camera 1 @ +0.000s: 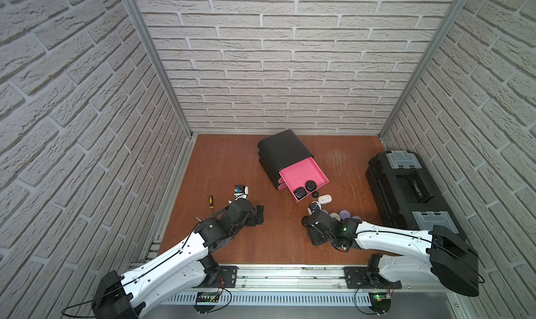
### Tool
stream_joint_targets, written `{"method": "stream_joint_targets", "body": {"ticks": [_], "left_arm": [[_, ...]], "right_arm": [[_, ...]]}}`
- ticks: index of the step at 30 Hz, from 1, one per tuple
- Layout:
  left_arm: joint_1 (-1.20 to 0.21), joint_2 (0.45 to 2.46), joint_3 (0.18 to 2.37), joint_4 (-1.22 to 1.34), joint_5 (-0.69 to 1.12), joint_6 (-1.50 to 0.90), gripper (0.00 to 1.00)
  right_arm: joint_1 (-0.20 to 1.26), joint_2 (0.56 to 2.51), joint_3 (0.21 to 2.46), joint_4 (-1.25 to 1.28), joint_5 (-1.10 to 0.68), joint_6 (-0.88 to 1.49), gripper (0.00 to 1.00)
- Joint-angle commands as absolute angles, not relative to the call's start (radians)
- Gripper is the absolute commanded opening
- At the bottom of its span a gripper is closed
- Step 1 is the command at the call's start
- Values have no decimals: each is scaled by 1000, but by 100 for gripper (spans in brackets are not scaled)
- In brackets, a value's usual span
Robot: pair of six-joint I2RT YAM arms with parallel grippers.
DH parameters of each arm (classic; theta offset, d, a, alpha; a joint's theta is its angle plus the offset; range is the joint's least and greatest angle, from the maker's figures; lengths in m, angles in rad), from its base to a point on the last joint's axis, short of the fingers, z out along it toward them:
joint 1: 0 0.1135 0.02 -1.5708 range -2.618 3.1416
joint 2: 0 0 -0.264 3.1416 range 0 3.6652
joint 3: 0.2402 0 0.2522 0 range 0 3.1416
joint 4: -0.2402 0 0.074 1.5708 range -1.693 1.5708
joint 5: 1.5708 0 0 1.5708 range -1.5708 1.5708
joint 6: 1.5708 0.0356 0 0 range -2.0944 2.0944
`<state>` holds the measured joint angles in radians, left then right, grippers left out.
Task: Put the bluetooth earphones in the drawer according to color
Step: Pick up the Bluetooth earphone from the center of the board.
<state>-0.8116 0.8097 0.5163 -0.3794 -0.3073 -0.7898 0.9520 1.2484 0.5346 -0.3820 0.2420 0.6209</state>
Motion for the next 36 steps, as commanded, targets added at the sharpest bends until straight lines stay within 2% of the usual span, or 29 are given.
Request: {"method": "stream_joint_targets", "body": {"ticks": [1,10,19,26,36], "left_arm": [[-803,794,500,-347,-310,-798,98],[-802,774,488,-347,-307,-802,98],[-803,762,479,-350,-307,-802,98],[-802,746,446,-325,-297,-804,98],[-802,757,400,-280,-267,-818,98]], "right_arm": [[971,1256,556,-394,276,655,66],[992,1297,540,-380,279,693,66],[996,1257,576,-423,301,683,45],[986,1151,631,-530,387,683,41],[826,992,776,-655,390,567,40]]}}
